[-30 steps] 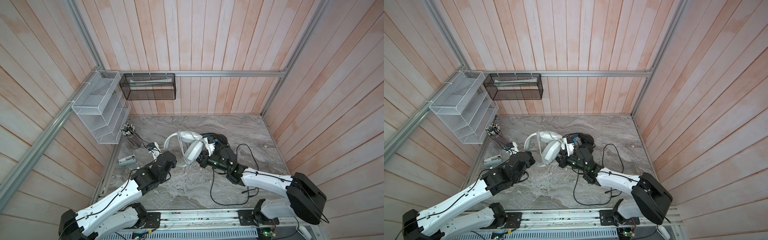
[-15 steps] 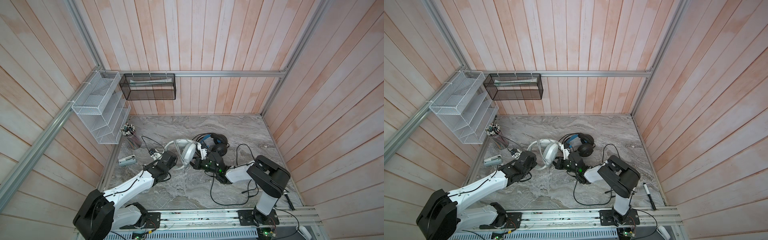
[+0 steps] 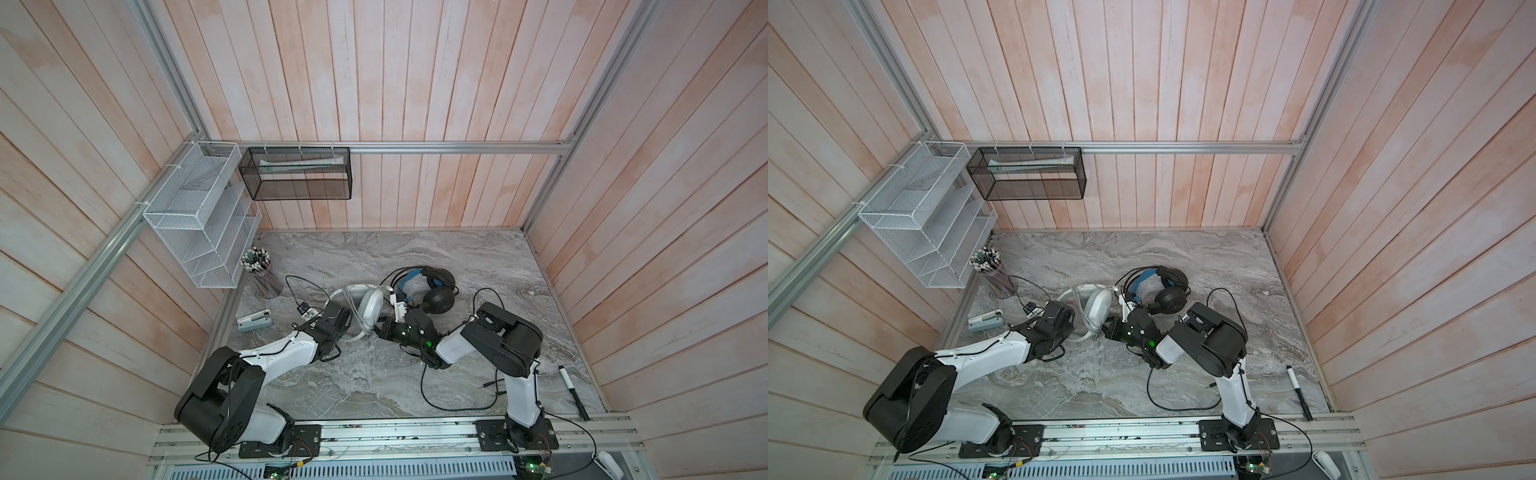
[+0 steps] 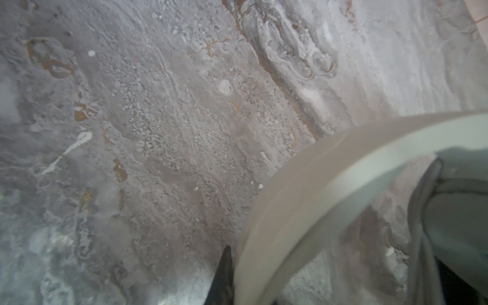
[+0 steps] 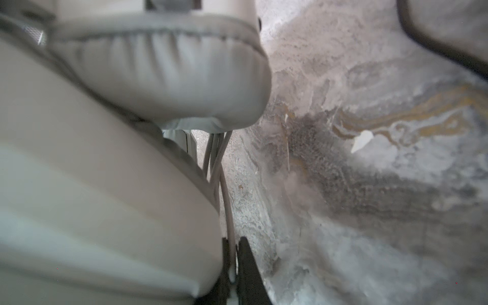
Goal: Wrap the headphones
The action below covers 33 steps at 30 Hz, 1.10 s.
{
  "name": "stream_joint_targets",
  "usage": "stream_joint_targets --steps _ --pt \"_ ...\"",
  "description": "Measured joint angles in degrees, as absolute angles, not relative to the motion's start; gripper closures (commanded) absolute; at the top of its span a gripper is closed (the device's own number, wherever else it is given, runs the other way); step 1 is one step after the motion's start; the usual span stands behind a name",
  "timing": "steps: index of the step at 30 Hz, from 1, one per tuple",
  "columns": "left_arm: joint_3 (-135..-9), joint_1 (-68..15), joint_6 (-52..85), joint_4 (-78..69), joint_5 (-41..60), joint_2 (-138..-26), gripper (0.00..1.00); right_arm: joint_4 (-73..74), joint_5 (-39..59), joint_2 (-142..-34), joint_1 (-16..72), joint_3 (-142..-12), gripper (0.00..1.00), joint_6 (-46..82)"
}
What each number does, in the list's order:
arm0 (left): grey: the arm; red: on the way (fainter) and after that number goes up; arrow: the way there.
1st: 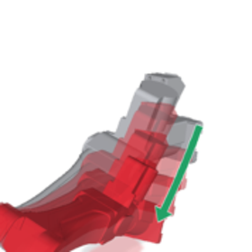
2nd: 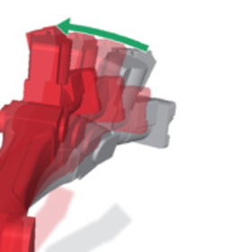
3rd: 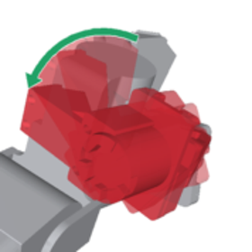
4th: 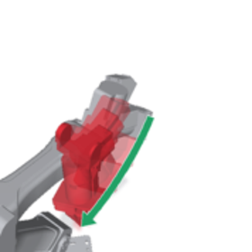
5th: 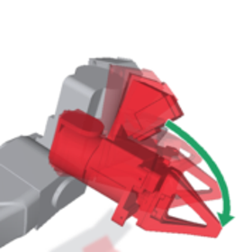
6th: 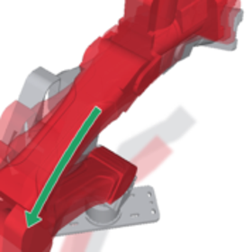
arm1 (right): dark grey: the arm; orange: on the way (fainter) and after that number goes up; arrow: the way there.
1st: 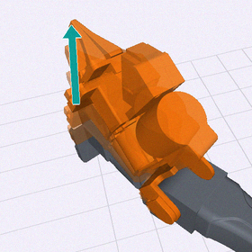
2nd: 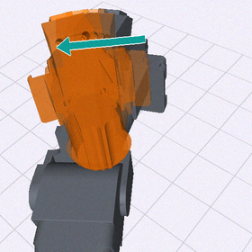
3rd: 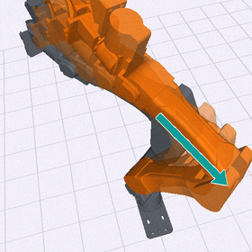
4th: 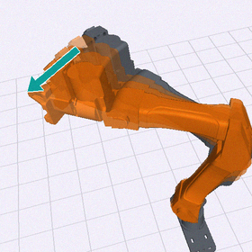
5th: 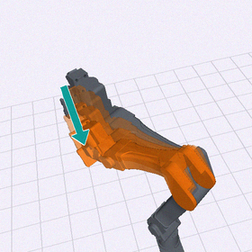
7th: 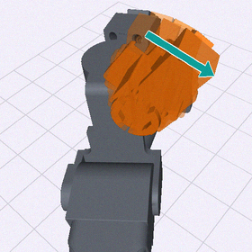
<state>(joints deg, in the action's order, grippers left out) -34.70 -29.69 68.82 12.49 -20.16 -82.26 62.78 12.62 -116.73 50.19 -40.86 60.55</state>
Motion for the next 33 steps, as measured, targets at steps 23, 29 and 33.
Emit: stream_joint_targets --steps 23,29,33 --pt "-38.7 -25.0 68.4 9.8 -22.5 -89.8 1.0 70.1 9.4 -112.5 53.6 -36.1 0.61 62.9" --pt "-40.9 -24.5 66.7 11.6 -22.1 -91.2 1.0 68.7 3.3 -100.6 55.7 -32.0 0.56 59.6" --pt "-42.3 -24.4 64.8 13.3 -21.8 -91.9 0.92 63.4 -2.0 -92.2 57.5 -30.4 0.56 55.8"
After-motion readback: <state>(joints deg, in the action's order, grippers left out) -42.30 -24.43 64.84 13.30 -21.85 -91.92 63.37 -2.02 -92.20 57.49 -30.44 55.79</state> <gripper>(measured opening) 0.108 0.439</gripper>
